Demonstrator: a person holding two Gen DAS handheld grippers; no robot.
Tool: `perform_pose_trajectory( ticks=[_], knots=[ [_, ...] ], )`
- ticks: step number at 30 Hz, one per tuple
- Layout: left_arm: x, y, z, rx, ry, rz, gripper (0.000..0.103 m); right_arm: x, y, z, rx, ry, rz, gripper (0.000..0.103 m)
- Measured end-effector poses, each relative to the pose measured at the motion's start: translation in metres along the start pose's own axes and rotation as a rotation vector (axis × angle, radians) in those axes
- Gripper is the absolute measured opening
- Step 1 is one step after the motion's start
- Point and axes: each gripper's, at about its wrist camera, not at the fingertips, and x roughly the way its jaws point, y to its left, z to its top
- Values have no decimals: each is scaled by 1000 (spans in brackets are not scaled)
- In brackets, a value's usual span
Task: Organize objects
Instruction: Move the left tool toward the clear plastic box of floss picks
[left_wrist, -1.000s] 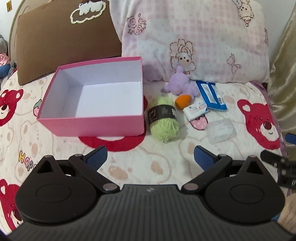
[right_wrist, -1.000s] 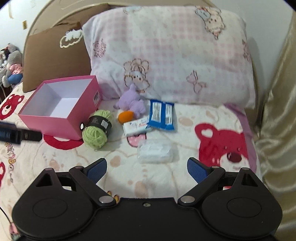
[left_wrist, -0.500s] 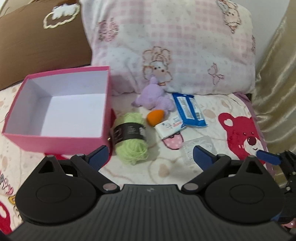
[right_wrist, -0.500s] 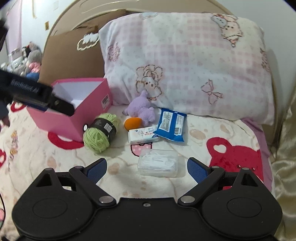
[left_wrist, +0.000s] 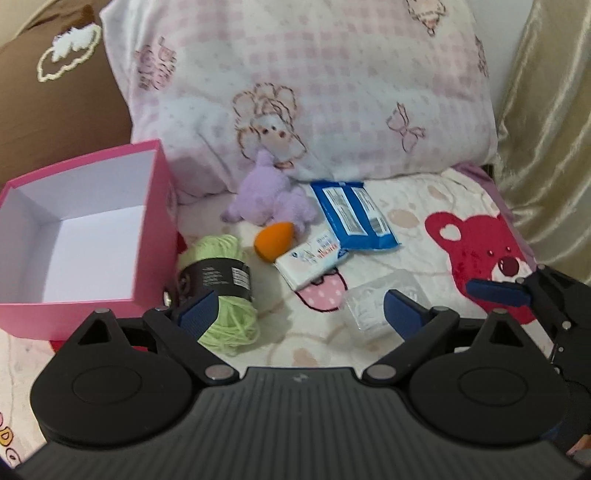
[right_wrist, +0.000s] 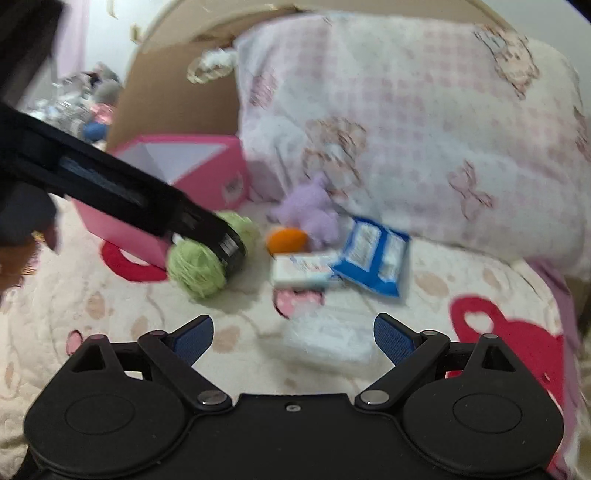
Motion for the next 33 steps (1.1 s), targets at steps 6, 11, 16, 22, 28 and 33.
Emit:
perform_pose_trajectory(
  ticks=[6, 11, 16, 22, 28, 33],
  knots=[
    [15, -6, 0, -14, -5, -55, 94, 17, 1, -4, -4, 53, -10, 95],
    [29, -18, -5, 12, 3, -54, 94, 23, 7, -10, 2, 50, -52, 94],
    [43, -15, -10, -32, 26, -96, 89, 24, 9, -18, -19, 26, -95, 94],
    [61, -2, -17, -131, 69, -152, 85, 48, -29, -33, 153, 41, -57, 91],
    [81, -4, -28, -123, 73, -156, 68, 50, -27, -36, 160, -28, -90, 89],
    [97, -7, -26, -140, 123, -161, 52, 52, -23, -32, 190, 30, -32, 81]
  ],
)
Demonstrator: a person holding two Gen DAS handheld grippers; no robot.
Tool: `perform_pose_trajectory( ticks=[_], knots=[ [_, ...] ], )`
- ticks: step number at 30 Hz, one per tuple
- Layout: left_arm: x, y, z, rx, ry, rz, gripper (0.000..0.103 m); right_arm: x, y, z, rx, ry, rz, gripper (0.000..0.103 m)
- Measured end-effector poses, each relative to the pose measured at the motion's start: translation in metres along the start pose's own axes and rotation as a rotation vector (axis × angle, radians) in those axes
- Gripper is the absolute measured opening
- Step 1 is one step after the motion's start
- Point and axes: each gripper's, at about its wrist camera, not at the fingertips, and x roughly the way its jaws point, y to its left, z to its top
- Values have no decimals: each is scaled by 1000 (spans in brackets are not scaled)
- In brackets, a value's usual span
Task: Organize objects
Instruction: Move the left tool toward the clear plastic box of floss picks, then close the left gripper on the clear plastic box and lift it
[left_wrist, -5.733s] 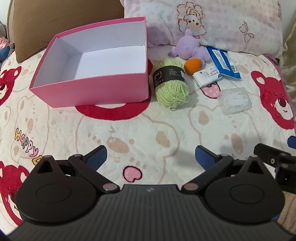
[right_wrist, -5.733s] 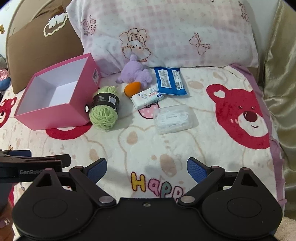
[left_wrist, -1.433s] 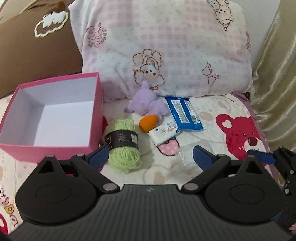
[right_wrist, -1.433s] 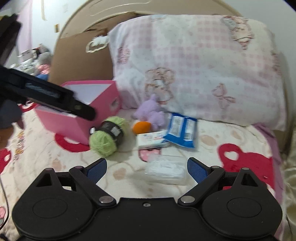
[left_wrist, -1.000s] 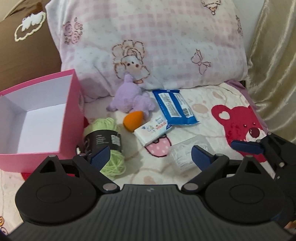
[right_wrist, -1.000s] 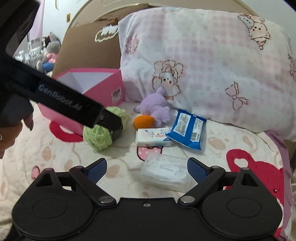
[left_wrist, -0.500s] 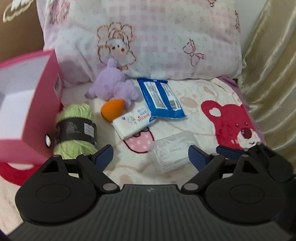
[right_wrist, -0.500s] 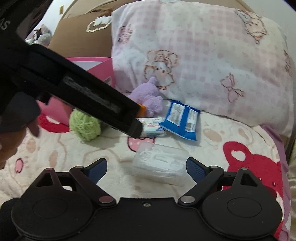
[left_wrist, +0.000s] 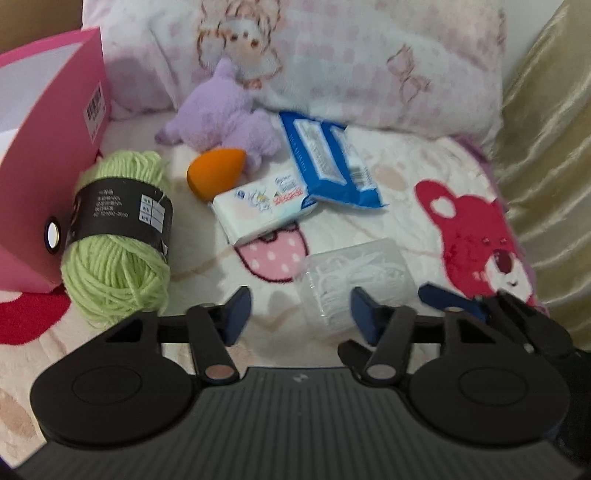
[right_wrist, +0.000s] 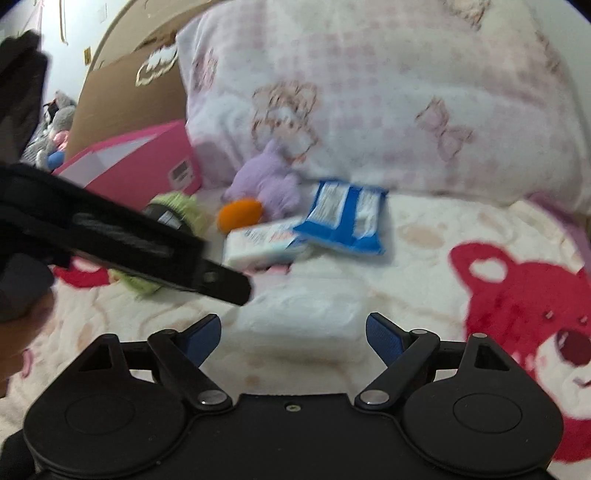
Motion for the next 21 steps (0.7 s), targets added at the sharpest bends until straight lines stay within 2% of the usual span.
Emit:
perform_pose_trajectory(
  ticks=[3, 7, 11, 18, 21],
  knots=[
    [6, 0, 3, -28, 0, -35, 50, -5, 0, 0, 22, -32, 16, 78],
    [19, -3, 0, -58, 45, -73, 45, 7, -12, -8, 18, -34, -58, 80],
    [27, -5, -4, -73, 64, -87, 38, 22, -29, -9, 99, 44, 34, 84],
    [28, -5, -1, -84, 56, -93, 37, 21, -21, -11, 39, 41, 3, 81],
    [29, -3, 3, -91, 64, -99, 39, 18, -17, -10, 7, 37, -15, 86]
  ],
)
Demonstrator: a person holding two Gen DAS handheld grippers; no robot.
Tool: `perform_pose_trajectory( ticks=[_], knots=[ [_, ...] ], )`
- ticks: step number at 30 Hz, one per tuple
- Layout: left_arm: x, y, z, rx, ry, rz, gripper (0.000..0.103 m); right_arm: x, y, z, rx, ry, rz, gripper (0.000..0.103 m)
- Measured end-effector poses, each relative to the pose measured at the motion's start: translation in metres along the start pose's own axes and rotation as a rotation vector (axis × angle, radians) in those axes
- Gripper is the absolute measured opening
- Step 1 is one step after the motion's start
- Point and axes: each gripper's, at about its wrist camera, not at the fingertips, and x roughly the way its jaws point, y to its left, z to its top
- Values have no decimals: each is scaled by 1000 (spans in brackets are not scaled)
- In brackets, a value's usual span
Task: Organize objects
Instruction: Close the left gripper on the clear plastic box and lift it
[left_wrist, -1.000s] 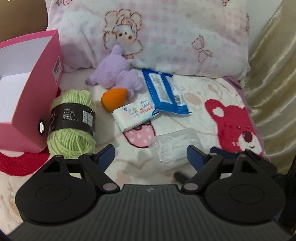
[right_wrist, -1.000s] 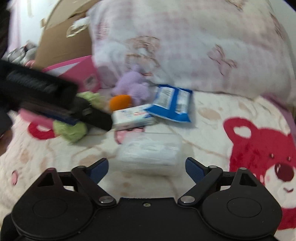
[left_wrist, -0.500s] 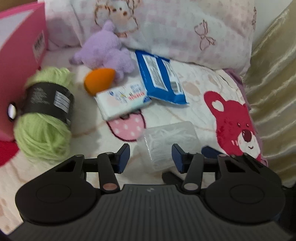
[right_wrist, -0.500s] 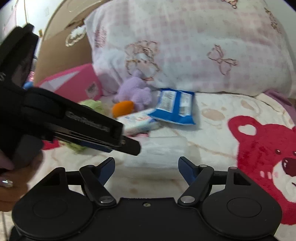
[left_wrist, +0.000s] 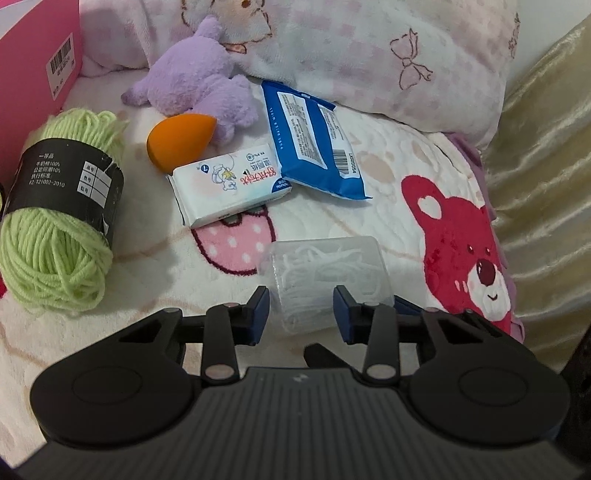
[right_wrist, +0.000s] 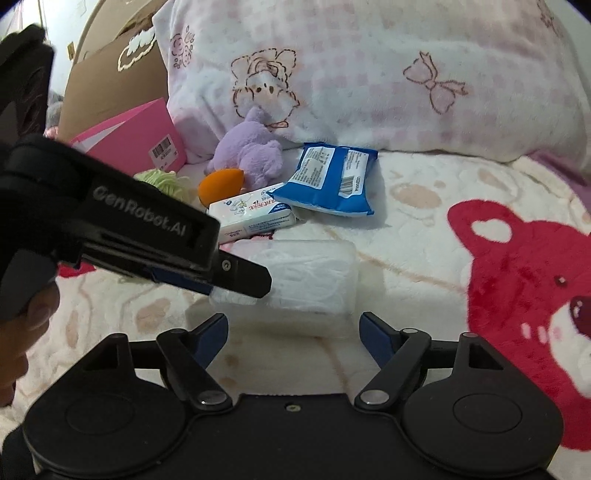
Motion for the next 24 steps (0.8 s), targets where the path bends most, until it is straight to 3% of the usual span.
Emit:
perform_pose_trajectory(
  ticks=[1, 3, 7, 12, 16, 20, 24],
  knots=[
    [1, 1, 0, 0, 2, 7, 41, 2, 0, -1, -10, -1, -9, 91],
    [3, -1, 1, 39, -8, 42, 48, 9, 1, -3, -29, -3, -28, 91],
    [4, -1, 10, 69, -25, 72, 47, 22, 3, -11, -84, -1, -39, 91],
    [13, 8, 14, -42, 34, -24, 42, 18, 1, -9, -66, -32, -11, 91],
    [12, 0, 7, -11, 9, -6, 42, 16, 4, -8, -67, -37, 1, 91],
    [11, 5, 4, -67, 18, -28, 42, 15, 7, -7, -60, -37, -13, 92],
    [8, 6, 2, -79, 26, -21, 42, 10, 2, -6, -12, -15, 29, 93]
  ],
)
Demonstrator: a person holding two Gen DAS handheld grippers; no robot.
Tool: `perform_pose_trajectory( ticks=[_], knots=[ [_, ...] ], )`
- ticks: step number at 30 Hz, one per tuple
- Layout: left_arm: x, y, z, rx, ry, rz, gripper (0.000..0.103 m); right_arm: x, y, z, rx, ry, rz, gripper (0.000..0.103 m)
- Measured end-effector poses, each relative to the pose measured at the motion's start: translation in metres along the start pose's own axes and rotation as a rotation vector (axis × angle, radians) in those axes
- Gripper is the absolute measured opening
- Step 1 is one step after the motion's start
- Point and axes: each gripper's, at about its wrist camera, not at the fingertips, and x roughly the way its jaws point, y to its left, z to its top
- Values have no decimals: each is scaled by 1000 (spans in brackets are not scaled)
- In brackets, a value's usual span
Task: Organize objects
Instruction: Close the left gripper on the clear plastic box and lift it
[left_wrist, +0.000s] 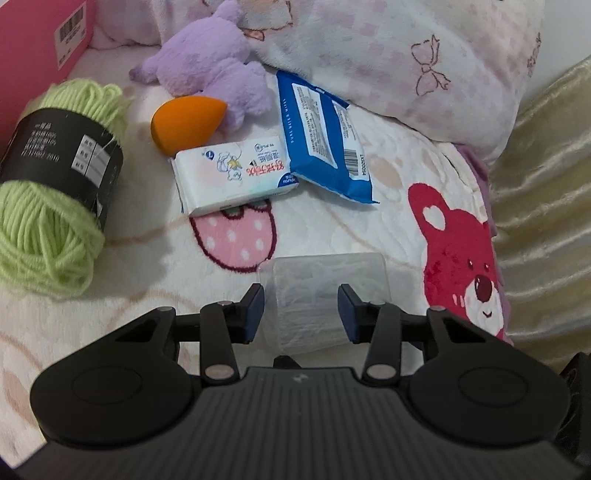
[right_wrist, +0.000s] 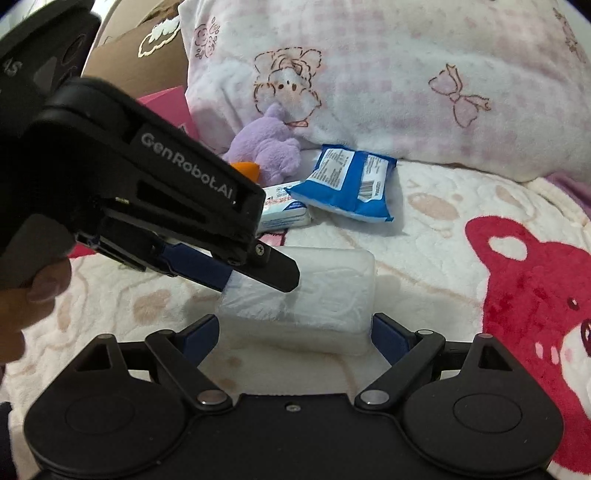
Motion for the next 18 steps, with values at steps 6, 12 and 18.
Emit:
perform_pose_trajectory(
  ticks=[6, 12, 18],
  knots=[
    [-9, -6, -9, -36, 13, 29, 42, -10, 1, -4, 15, 3, 28, 92],
    [-14, -22, -26, 0, 12, 47, 41, -23, -3, -14, 23, 21, 36, 92],
    [-9, -23, -33, 44, -12, 52, 38, -15, -8, -13, 65, 36, 35, 94]
  ],
)
